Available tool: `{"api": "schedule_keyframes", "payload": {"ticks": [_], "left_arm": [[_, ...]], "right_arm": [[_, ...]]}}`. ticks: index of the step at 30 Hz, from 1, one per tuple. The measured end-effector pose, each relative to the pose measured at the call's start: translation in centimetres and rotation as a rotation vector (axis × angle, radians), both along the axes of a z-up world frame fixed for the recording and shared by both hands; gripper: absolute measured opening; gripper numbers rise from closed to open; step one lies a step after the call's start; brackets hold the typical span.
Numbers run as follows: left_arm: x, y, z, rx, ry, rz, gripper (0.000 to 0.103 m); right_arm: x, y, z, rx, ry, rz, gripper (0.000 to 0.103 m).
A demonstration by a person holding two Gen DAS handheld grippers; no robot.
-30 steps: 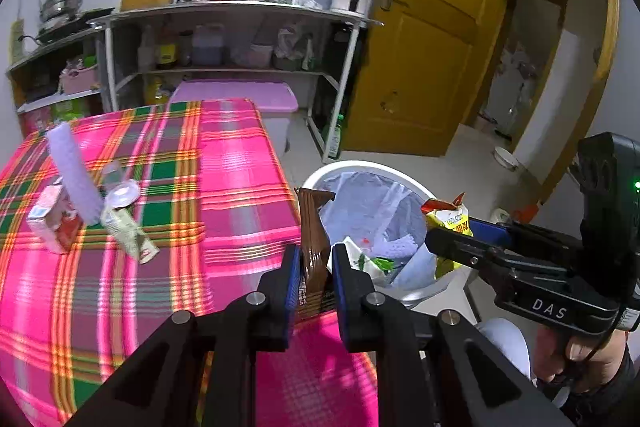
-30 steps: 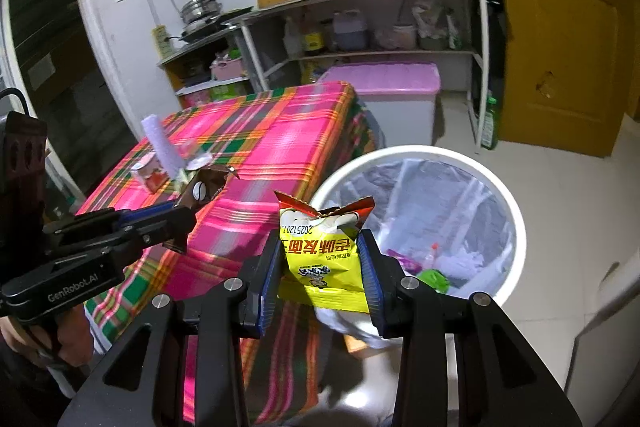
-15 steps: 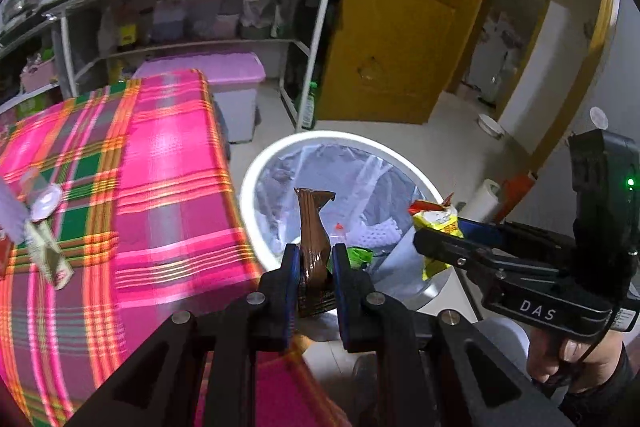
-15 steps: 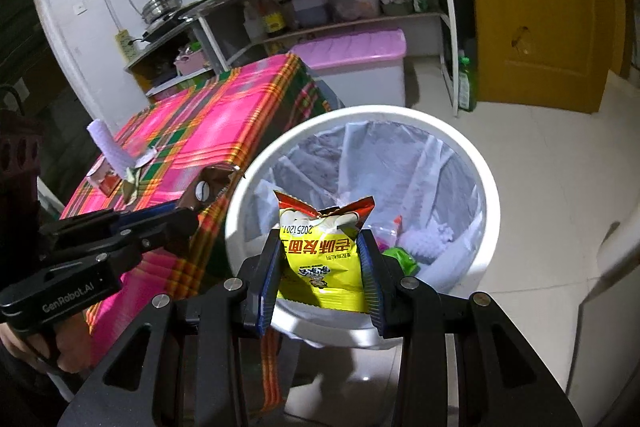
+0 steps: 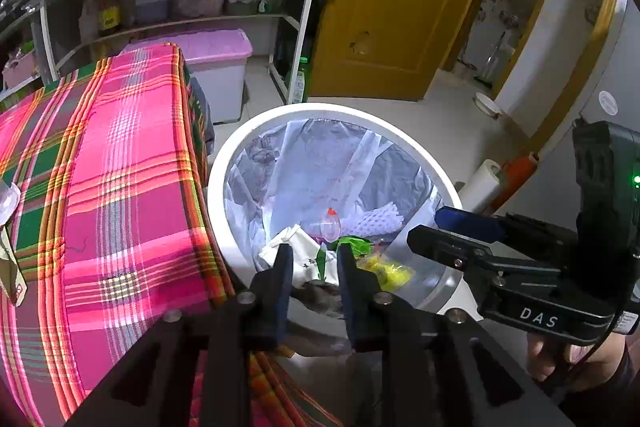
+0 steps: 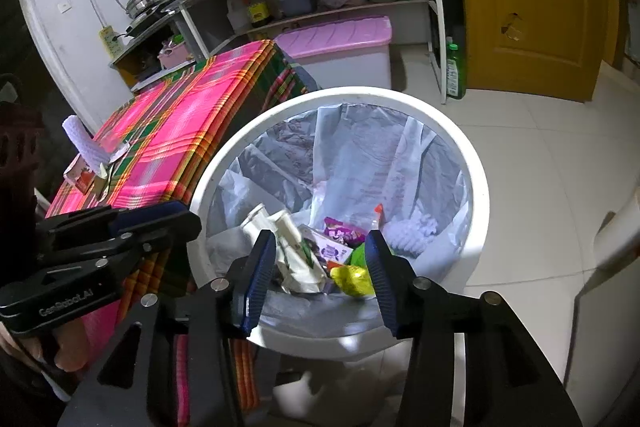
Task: Collect trash
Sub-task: 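Move both tools back over the table toward the milk carton and wrapper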
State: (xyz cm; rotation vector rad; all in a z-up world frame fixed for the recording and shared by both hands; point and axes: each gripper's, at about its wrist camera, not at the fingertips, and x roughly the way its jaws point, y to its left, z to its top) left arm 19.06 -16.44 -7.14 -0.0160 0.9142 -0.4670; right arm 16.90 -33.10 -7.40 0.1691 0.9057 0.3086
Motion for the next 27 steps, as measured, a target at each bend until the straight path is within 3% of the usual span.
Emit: {"api": "schedule_keyframes", "payload": {"ticks": [12, 27], "left_arm": [[-1.8, 1.3, 1.9, -0.042, -0.035, 0.016, 0.024], [-7.3, 5.1, 5.9, -0.041, -0.147, 0.103, 0.024]], "right_arm": [[-1.8, 0.1, 2.2, 0.019, -0.044, 0.0, 0.048], [-5.8, 3.9, 6.8, 0.034, -0.152, 0.078, 0.048]]}}
